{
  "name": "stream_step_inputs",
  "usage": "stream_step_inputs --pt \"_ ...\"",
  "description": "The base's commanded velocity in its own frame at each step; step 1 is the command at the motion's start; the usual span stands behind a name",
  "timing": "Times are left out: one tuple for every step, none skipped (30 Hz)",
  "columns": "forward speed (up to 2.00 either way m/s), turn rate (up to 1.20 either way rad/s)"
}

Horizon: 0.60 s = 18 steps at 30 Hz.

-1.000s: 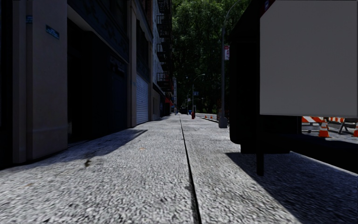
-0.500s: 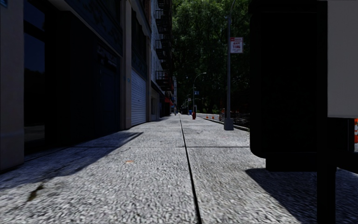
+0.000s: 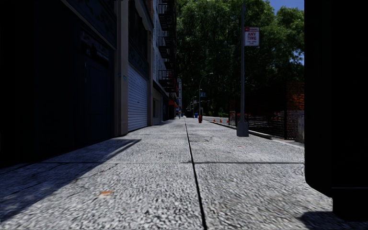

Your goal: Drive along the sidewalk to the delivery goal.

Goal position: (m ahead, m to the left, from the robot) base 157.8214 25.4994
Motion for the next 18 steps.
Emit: stream_step_inputs --pt "2.00 0.00" --pt "2.00 0.00" --pt "2.00 0.00" --pt "2.00 0.00" --pt "2.00 0.00" --pt "2.00 0.00" --pt "2.00 0.00" --pt "2.00 0.00" --pt "2.00 0.00" --pt "2.00 0.00" --pt "2.00 0.00" --pt "2.00 0.00" --pt "2.00 0.00" --pt "2.00 0.00" --pt "2.00 0.00" --pt "2.00 0.00" --pt "2.00 0.00" --pt "2.00 0.00"
